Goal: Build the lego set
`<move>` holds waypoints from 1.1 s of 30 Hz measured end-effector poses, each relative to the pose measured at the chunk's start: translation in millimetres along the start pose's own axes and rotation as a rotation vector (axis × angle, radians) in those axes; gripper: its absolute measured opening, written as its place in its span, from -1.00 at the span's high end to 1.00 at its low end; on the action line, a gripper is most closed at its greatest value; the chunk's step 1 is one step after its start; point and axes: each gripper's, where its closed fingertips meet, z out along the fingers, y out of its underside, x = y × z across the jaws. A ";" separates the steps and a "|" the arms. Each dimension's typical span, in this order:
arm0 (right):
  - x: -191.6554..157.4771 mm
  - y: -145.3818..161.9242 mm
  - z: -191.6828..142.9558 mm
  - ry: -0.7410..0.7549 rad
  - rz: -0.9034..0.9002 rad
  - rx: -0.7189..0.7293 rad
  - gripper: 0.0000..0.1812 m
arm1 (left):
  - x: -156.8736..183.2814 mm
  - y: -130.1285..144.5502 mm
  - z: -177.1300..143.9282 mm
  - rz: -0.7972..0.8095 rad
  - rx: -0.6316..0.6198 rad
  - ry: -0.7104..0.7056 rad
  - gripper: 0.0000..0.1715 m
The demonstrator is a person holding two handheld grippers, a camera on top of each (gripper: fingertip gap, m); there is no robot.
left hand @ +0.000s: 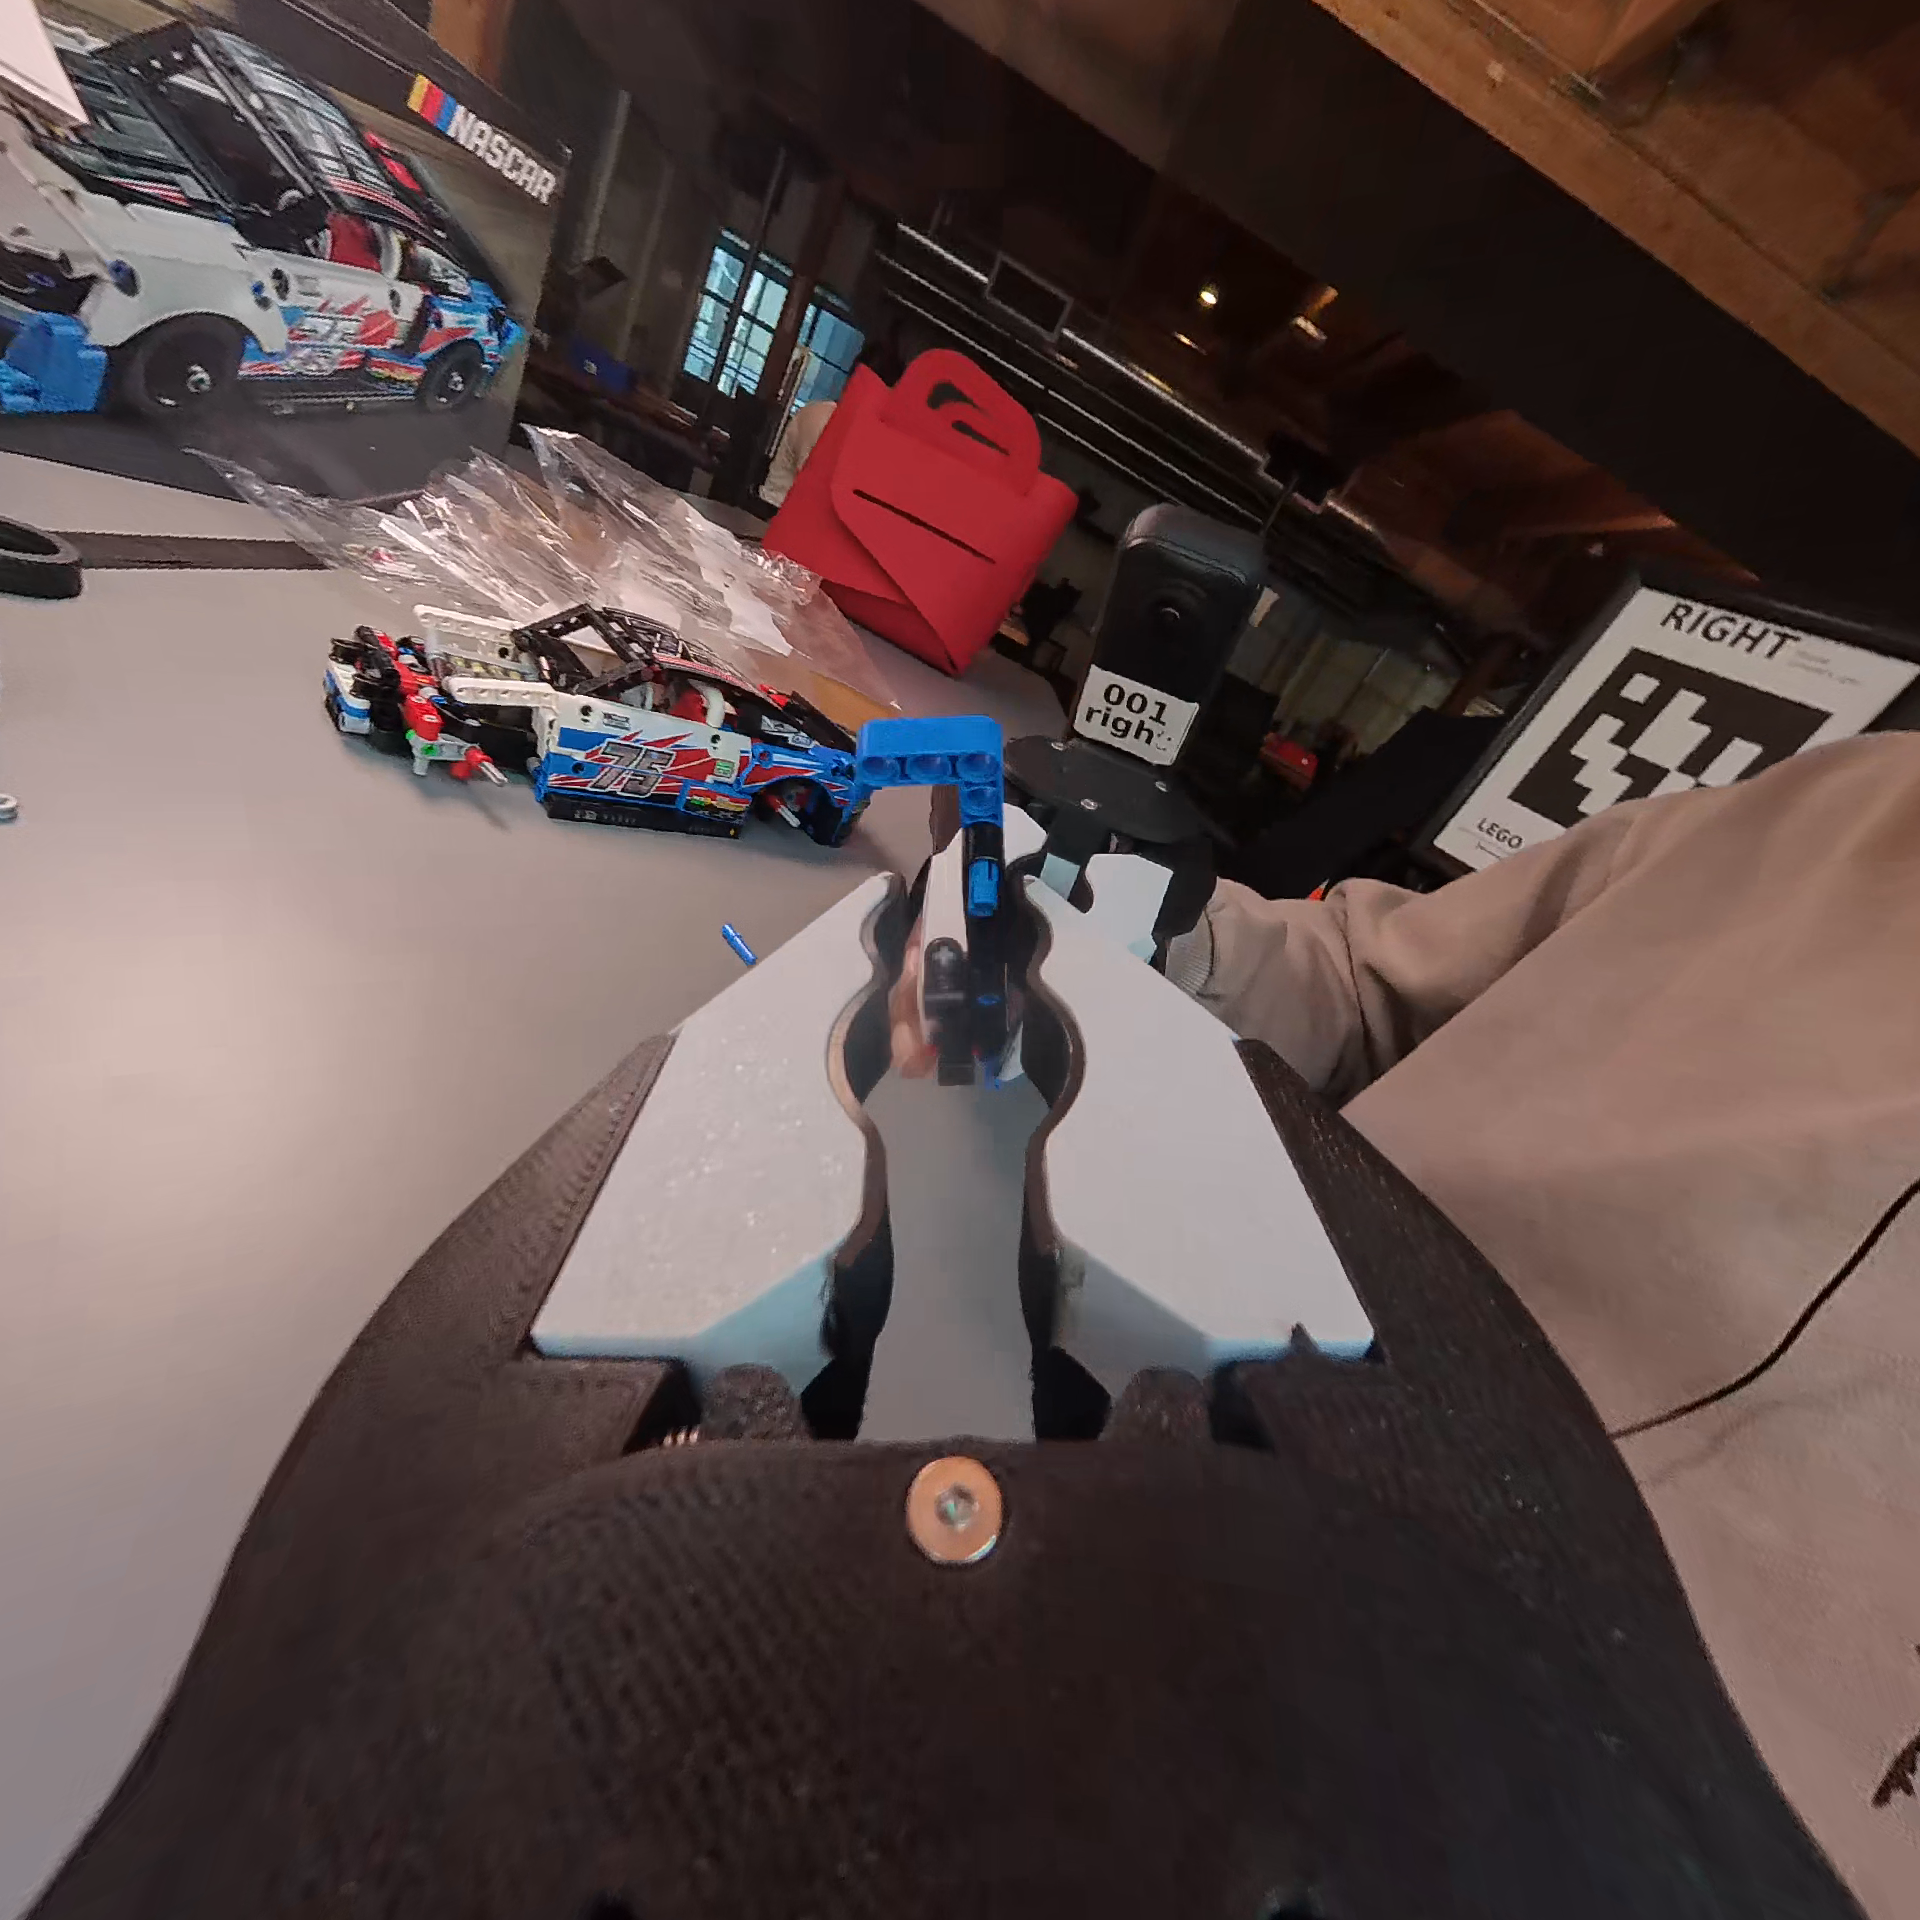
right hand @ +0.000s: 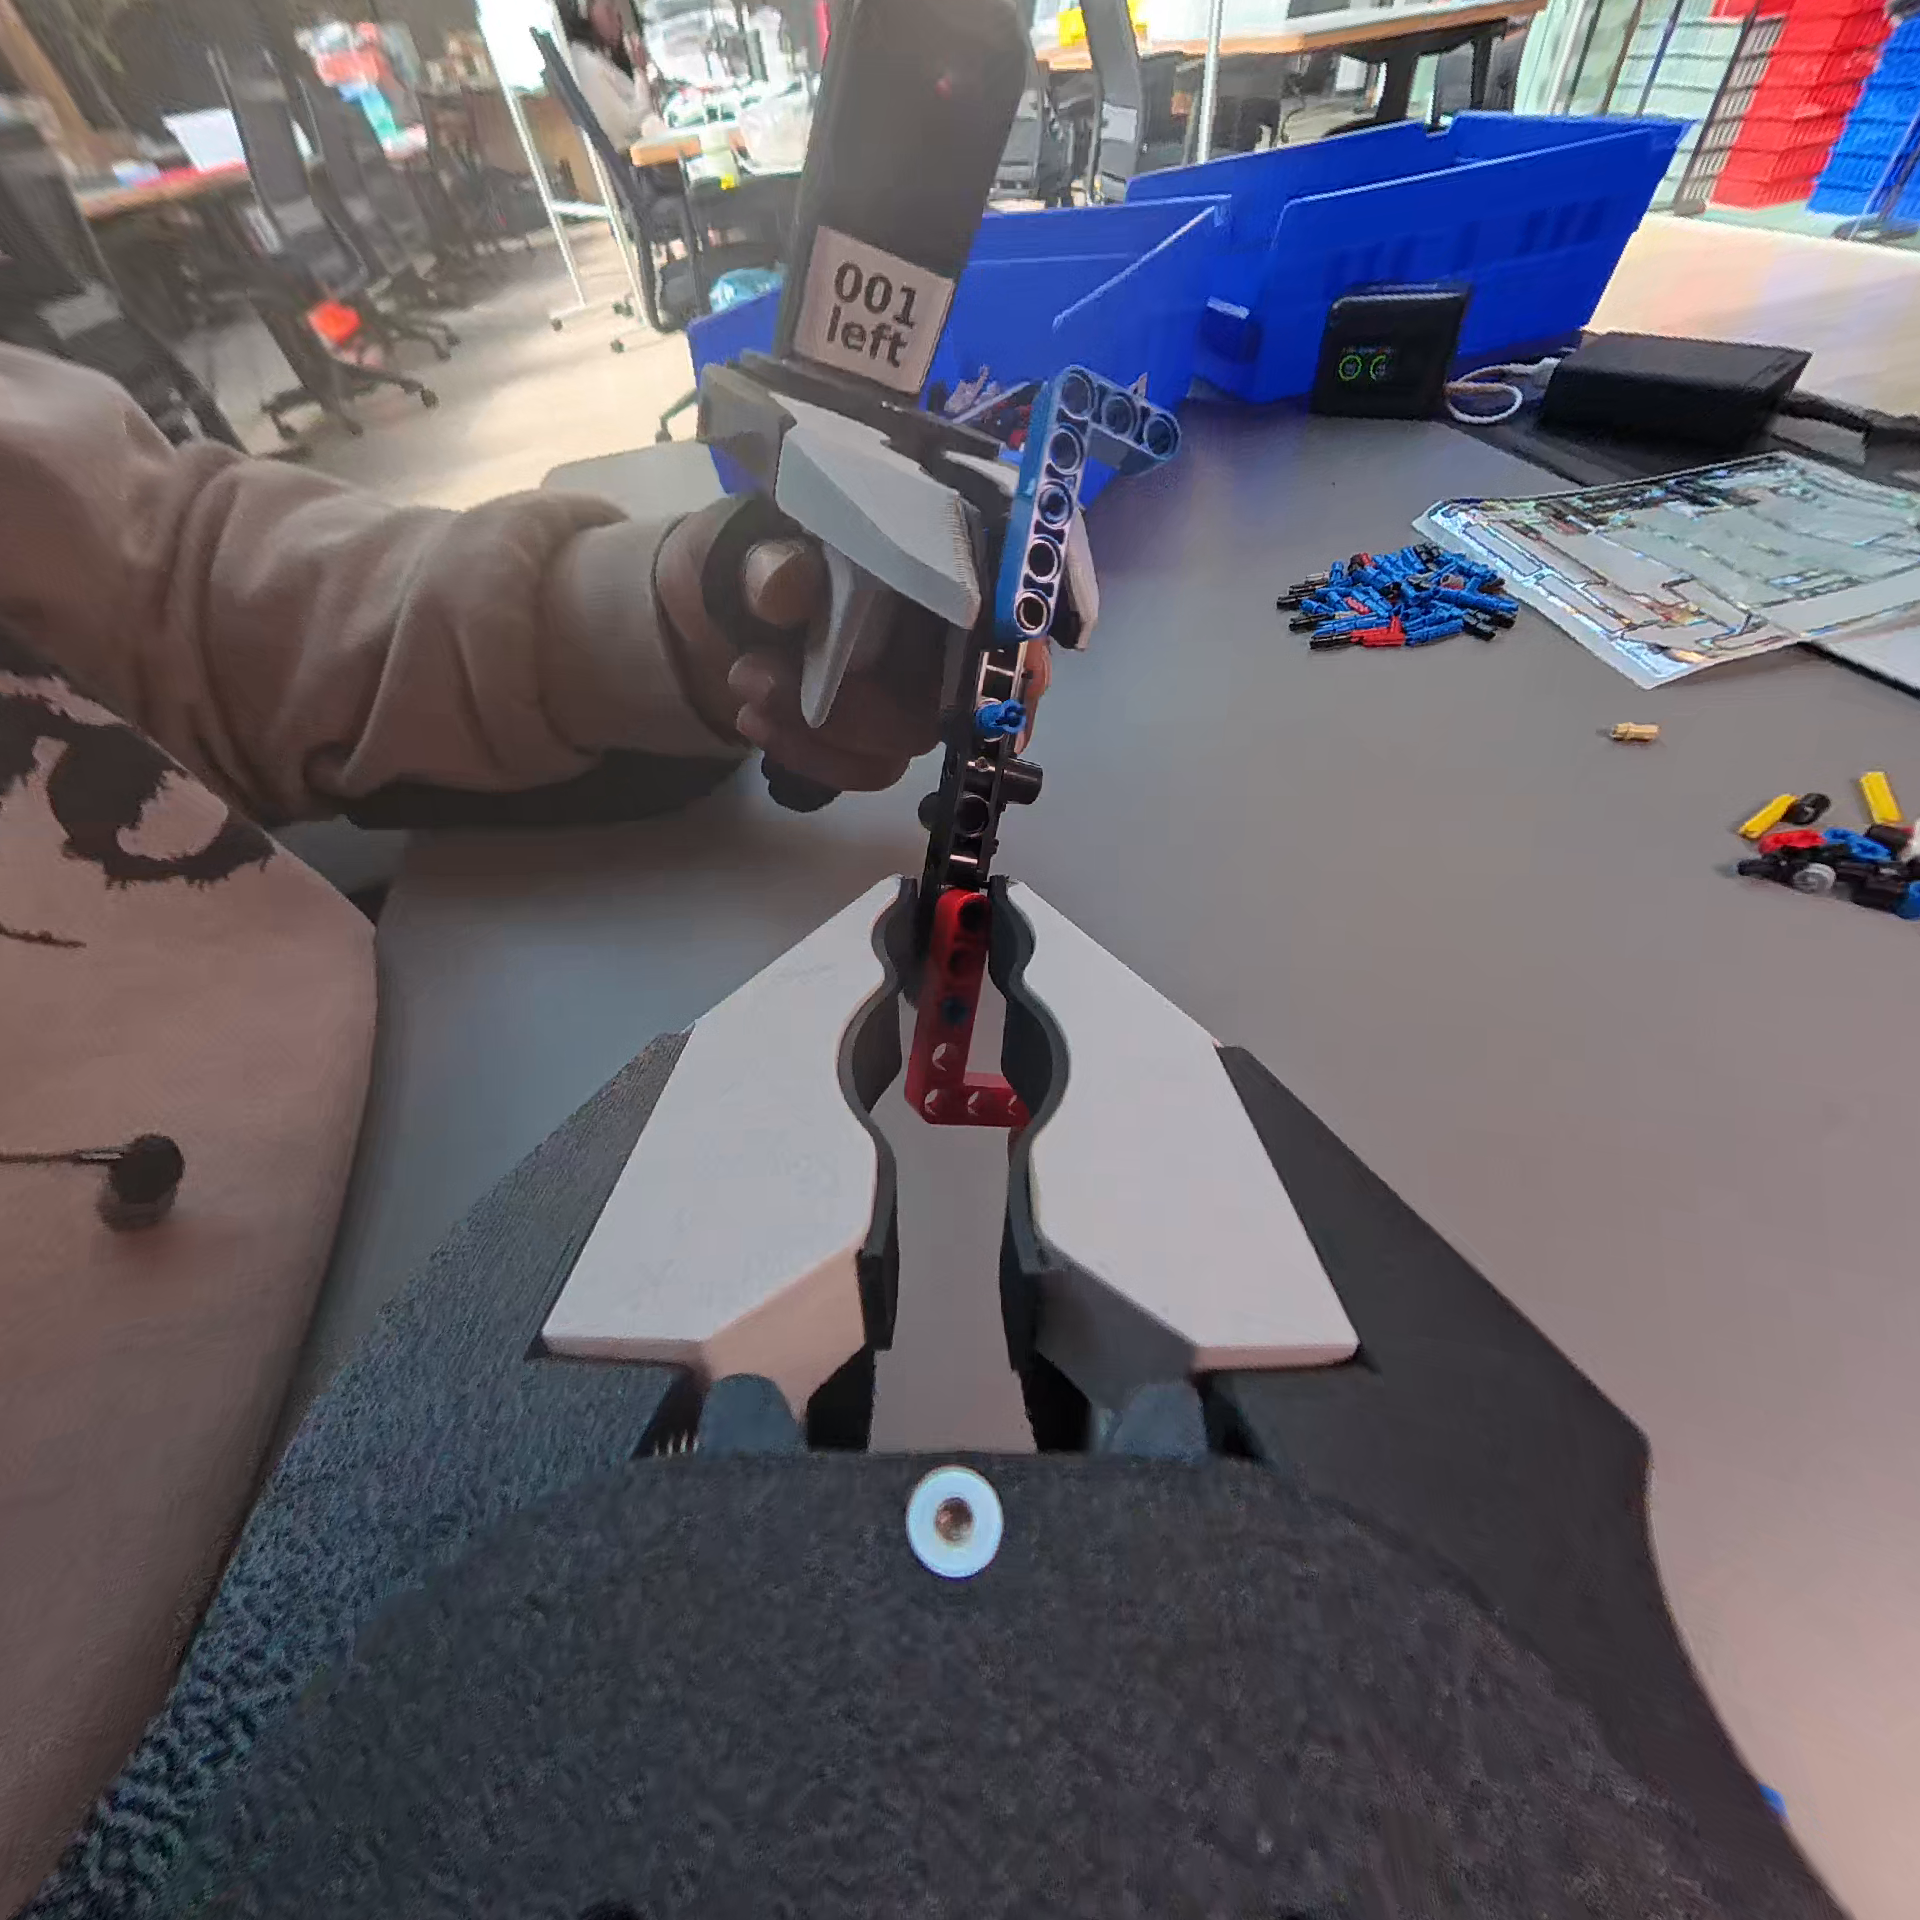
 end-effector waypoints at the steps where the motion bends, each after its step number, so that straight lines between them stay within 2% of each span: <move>1: 1.3 -2.0 0.6 -0.001 0.043 0.022 0.89 | -2.8 -0.3 -0.1 -0.018 0.005 -0.012 0.75; 5: 5.3 -4.5 2.2 0.003 0.132 0.050 0.89 | -9.5 6.2 2.1 -0.044 -0.016 -0.045 0.69; 8: 4.1 -3.6 3.7 0.001 0.147 0.049 0.88 | -5.6 8.2 5.1 -0.048 -0.018 -0.033 0.82; 14: 3.9 1.7 6.6 -0.004 0.149 0.031 0.88 | -2.8 12.9 3.8 0.012 -0.085 -0.030 0.83; 17: 2.0 7.7 6.5 -0.006 0.086 -0.014 0.85 | -0.8 15.7 2.7 0.125 -0.133 -0.051 0.83; 20: 7.3 9.5 -1.0 0.017 -0.014 -0.060 0.69 | -4.3 19.2 -0.7 0.350 -0.195 -0.121 0.83; 22: 21.5 5.0 -13.7 0.074 -0.072 -0.072 0.65 | -10.5 19.4 -2.9 0.472 -0.215 -0.187 0.83; 25: 54.6 -7.8 -39.4 0.210 -0.065 -0.031 0.70 | -21.0 17.9 -5.7 0.535 -0.229 -0.260 0.84; 27: 73.8 -4.6 -53.1 0.289 -0.053 -0.046 0.74 | -29.8 9.8 -10.1 0.560 -0.200 -0.327 0.84; 30: 106.3 2.3 -73.2 0.475 -0.079 -0.081 0.96 | -47.6 -14.9 -26.2 0.584 -0.104 -0.488 0.84; 33: 126.3 -18.3 -98.5 0.629 -0.093 0.037 1.00 | -51.3 -48.6 -48.9 0.560 0.073 -0.581 0.84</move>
